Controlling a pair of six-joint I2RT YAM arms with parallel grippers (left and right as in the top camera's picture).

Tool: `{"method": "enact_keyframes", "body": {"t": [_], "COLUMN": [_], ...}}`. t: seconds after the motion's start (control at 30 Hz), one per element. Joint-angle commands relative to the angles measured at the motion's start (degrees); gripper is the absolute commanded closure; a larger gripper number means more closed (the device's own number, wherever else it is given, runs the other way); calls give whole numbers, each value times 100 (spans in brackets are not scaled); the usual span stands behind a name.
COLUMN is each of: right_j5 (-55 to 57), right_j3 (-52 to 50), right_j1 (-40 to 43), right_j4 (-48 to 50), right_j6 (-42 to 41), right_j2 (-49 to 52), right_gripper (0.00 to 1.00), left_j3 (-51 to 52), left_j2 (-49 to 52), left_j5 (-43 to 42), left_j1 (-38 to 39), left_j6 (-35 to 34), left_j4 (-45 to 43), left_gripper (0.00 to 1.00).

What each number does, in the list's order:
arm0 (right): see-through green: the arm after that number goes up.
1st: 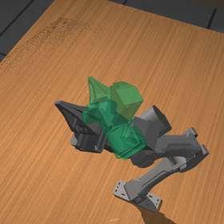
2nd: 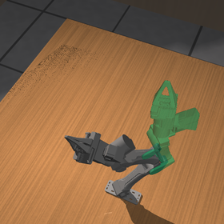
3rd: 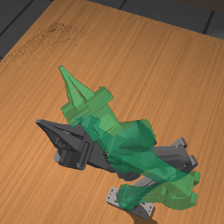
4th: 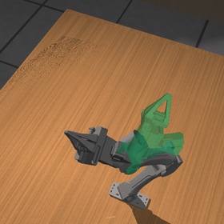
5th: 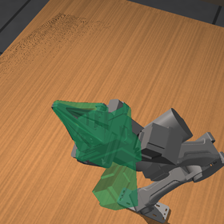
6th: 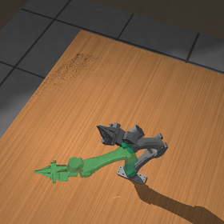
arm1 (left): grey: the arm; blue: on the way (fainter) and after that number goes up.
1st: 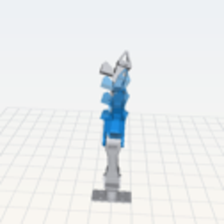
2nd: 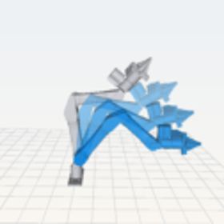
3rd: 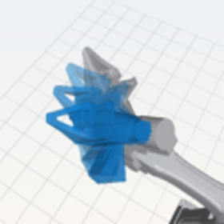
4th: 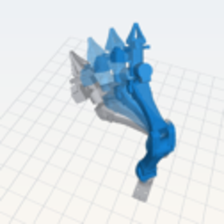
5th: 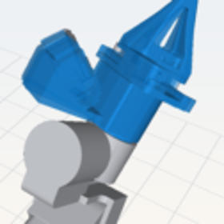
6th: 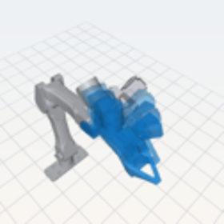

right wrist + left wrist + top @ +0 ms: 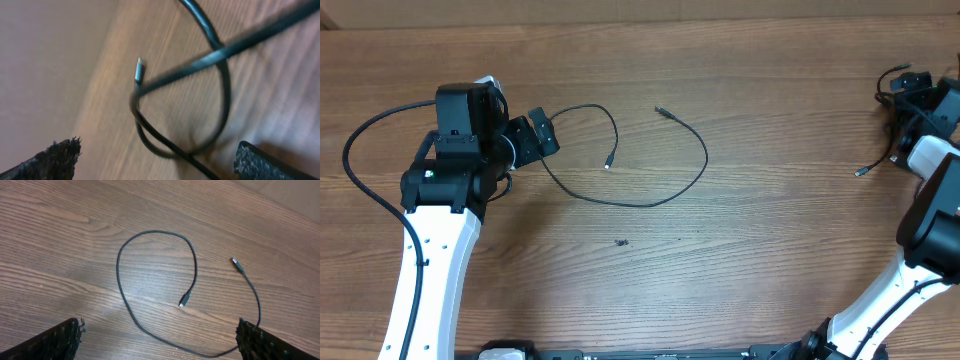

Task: Untangle cables
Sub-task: 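Carry the cable to the far right and lay it down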

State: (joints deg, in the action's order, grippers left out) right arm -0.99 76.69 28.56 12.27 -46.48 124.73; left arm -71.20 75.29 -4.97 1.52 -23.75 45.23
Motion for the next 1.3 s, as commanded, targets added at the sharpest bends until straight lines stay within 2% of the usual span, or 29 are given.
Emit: {"method": "enact_keyframes", "body": {"t": [0.0,0.07,0.1,0.2,0.23,0.27,0.43,0.57,0.67,0.83,1.03,1.27], "right_j5": [96,129,186,608,726,846,1014,514,-227,-299,-321,-323], "right_j3": [24,24,24,26,26,26,26,26,26,26,26,26], "right_j1": [-37,-35,-35,-35,-35,-20,96,190,205,201,195,177], "right_j4": [535,1016,1172,1567,1698,1766,1788,1764,1718,1025,-376,-1519], "right_j6": [46,46,44,44,44,17,2,81,643,802,994,1130], "right_j2": [160,308,358,560,627,682,710,708,673,439,-304,-1191], "right_gripper": [0,1,6,12,11,0,0,0,0,0,0,0], "left_j3": [-120,-120,-120,-120,-120,-120,-120,-120,-120,-120,-120,-120], "left_j2": [37,37,35,37,37,37,37,37,35,35,35,37], "left_j5": [-59,-59,-59,-59,-59,-59,-59,-59,-59,-59,-59,-59], "left_j1": [2,0,0,2,2,2,2,2,2,2,2,2], "left_j6": [105,105,105,105,105,107,105,105,105,105,107,105], "left_j4": [-2,-2,-2,-2,-2,-2,-4,-2,0,-2,0,-2], "left_gripper": [0,1,0,0,1,0,0,0,0,0,0,0]}}
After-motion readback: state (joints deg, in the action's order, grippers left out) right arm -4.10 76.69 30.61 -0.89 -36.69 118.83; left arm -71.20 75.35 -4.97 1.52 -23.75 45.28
